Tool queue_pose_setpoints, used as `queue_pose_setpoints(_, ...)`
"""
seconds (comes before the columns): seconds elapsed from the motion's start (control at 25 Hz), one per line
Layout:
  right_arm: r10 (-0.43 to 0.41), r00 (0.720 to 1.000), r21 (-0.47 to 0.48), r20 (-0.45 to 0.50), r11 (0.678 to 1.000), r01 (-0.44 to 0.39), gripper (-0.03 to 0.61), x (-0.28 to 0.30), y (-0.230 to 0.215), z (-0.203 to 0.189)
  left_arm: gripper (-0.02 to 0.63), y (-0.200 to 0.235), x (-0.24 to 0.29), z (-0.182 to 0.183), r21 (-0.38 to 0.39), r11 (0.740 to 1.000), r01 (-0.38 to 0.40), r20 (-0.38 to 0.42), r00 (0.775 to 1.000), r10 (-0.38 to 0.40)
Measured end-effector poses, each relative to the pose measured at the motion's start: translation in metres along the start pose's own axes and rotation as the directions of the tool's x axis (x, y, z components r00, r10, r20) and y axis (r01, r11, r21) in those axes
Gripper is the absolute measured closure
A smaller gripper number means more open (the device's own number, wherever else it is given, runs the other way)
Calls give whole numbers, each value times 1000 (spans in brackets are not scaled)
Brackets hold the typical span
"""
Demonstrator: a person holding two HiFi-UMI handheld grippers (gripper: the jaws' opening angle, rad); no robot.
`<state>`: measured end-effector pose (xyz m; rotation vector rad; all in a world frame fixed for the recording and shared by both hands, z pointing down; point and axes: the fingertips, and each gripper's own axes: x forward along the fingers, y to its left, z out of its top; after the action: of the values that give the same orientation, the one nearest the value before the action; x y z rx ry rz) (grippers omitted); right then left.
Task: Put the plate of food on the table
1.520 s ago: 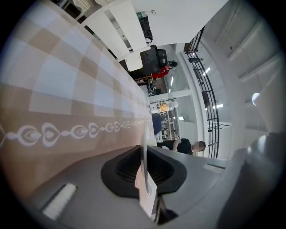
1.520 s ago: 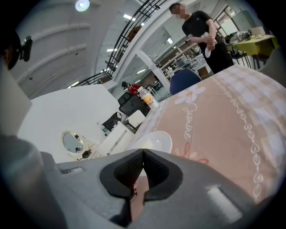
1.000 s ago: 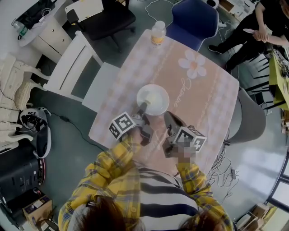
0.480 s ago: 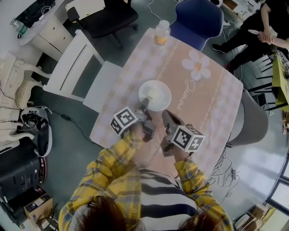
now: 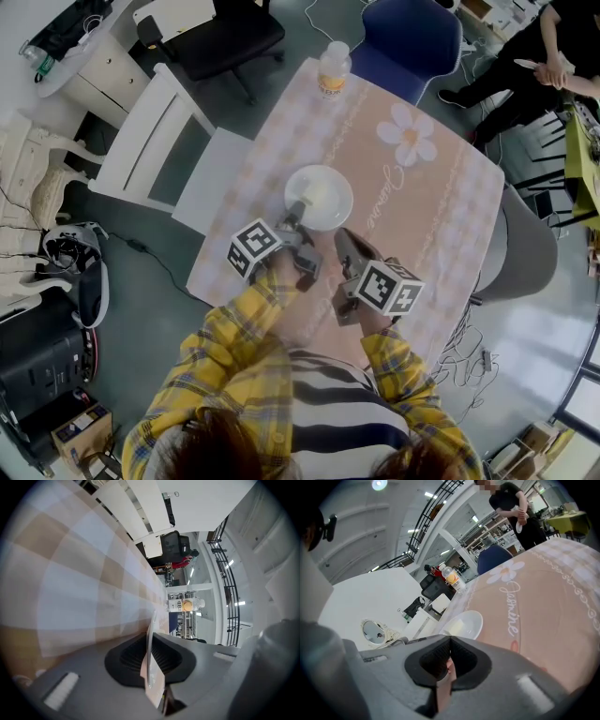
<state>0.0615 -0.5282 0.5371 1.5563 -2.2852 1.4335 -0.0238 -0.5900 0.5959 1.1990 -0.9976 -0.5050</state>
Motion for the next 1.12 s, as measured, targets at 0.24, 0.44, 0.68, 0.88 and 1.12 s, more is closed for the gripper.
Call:
queue_pose_setpoints(0.24, 0, 1000, 0, 4, 1000, 0, 581, 0, 1, 0, 524, -8, -1, 11, 43, 999, 3, 7, 1000, -3)
queue_pose_setpoints(0.44, 6, 1000, -1, 8, 1000, -6, 581, -2, 4, -1, 468, -10, -4, 12, 112, 993, -28, -7, 1000, 29)
queue_pose_setpoints(0.68, 16, 1000, -3, 20, 1000, -16, 581, -7, 8, -1, 419, -9, -13, 8, 194, 978, -74, -30, 996, 81)
queue_pose_setpoints(0.88, 26, 999, -7, 23, 1000, -26, 581, -12, 13, -4, 352, -6, -22, 4, 322, 940, -113, -76, 987, 145)
queue_pose_setpoints(1.12, 32, 999, -9, 26, 999, -32, 581, -17, 19, -11, 374, 0, -49, 9, 389, 910, -145, -22, 986, 167)
